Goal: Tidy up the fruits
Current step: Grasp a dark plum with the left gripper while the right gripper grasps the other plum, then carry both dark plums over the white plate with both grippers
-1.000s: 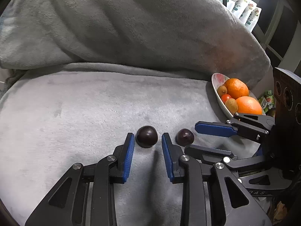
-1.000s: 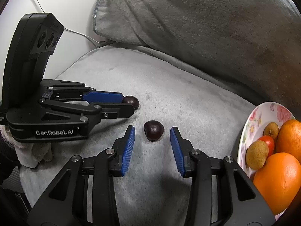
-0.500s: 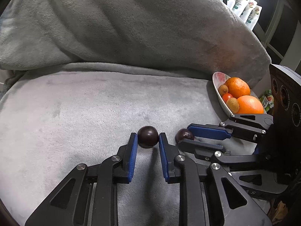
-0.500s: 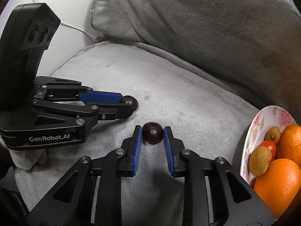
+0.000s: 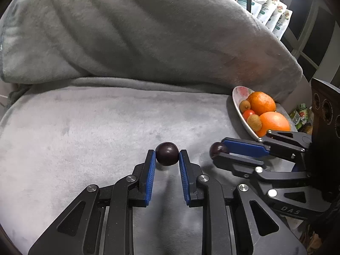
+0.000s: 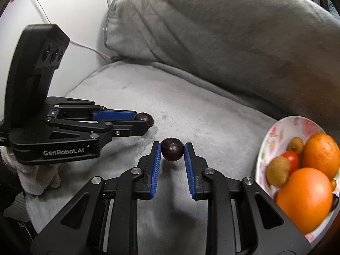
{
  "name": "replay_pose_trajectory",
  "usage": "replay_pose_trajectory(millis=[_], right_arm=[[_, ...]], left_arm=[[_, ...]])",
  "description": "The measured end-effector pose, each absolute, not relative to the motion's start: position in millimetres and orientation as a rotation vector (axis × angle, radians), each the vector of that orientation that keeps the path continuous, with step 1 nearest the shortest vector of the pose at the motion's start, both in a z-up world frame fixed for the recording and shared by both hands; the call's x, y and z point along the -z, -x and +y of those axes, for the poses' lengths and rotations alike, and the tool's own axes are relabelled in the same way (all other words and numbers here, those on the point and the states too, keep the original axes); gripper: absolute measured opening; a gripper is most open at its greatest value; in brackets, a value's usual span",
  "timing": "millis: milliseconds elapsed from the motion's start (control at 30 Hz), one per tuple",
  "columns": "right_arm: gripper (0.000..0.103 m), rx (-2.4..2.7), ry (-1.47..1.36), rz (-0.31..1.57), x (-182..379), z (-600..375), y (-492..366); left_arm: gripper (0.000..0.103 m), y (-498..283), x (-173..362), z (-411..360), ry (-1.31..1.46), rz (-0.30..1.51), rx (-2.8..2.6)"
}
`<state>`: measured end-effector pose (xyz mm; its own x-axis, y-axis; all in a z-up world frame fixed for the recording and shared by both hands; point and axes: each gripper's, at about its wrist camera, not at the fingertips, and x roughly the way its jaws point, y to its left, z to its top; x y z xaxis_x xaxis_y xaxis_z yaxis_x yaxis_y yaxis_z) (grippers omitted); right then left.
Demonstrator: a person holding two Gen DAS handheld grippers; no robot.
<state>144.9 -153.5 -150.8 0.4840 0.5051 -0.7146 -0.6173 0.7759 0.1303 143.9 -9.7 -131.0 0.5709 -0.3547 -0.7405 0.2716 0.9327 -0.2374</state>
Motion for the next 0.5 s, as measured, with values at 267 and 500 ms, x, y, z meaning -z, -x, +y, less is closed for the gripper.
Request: replay_pose_trajectory(millis=[267, 500], right_arm=[[0.024, -0.657, 0.111, 0.769, 131, -185, -132], [0.024, -0.627, 0.073, 0.732, 117, -212, -122]], left_arm=[[0.021, -136, 114, -23, 0.086, 0.858, 0.394], [0.021, -129, 103, -46, 0.057, 0.824, 0.42]])
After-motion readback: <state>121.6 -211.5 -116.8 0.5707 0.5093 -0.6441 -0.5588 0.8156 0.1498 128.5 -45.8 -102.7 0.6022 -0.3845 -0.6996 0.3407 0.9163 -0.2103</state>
